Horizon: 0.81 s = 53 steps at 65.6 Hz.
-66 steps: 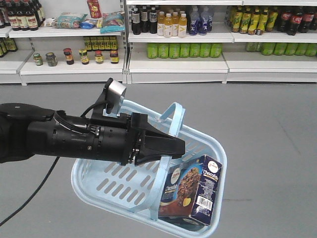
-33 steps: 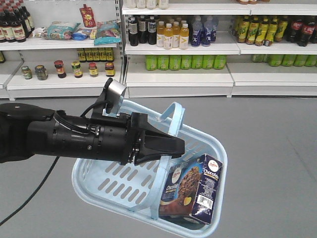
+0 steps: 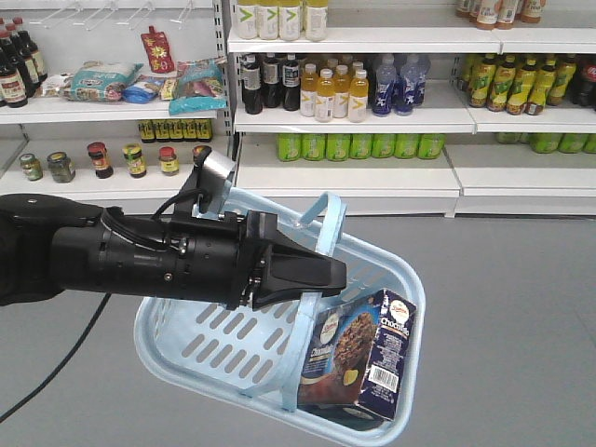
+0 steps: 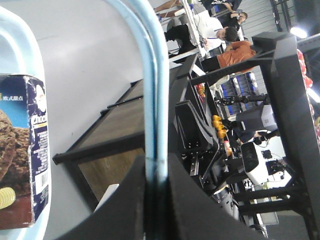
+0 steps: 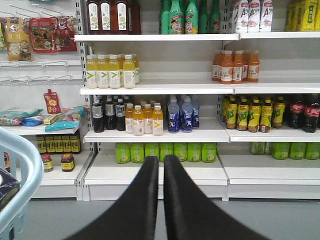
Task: Left arm holds basket, right arm returns cookies
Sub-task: 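Drive toward the drink shelves holding the basket in the left gripper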
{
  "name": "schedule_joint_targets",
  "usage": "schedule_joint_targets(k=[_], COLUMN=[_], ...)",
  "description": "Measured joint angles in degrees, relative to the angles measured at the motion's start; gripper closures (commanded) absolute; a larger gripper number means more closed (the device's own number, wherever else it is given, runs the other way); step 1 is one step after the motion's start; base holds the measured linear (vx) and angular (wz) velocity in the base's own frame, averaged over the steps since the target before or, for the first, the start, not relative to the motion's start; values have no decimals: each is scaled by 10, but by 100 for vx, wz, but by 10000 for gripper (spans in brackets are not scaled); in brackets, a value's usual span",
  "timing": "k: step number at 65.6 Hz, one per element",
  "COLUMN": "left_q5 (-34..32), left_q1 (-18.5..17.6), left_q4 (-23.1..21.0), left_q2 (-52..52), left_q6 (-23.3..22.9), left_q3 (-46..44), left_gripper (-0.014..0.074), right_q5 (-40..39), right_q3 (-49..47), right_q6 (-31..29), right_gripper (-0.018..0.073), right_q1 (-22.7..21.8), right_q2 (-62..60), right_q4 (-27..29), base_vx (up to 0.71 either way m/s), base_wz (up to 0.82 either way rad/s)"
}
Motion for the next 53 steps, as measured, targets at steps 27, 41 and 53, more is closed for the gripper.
schedule_joint_targets(k=[27,41,53], left_q5=[-12,-13,-13], left_q1=[0,0,0], left_q4=[-1,-1,-1], left_q2=[0,0,0], left_q6=[0,0,0], left_q3=[0,0,0], left_gripper=[600,600,600], right_q5=[0,0,0], right_q3=[0,0,0], right_q6=[0,0,0], right_gripper=[566,566,566], right_q1=[0,0,0], right_q2=[0,0,0], right_q4=[0,0,0], base_vx=[43,39,39], base_wz=[-1,-1,0])
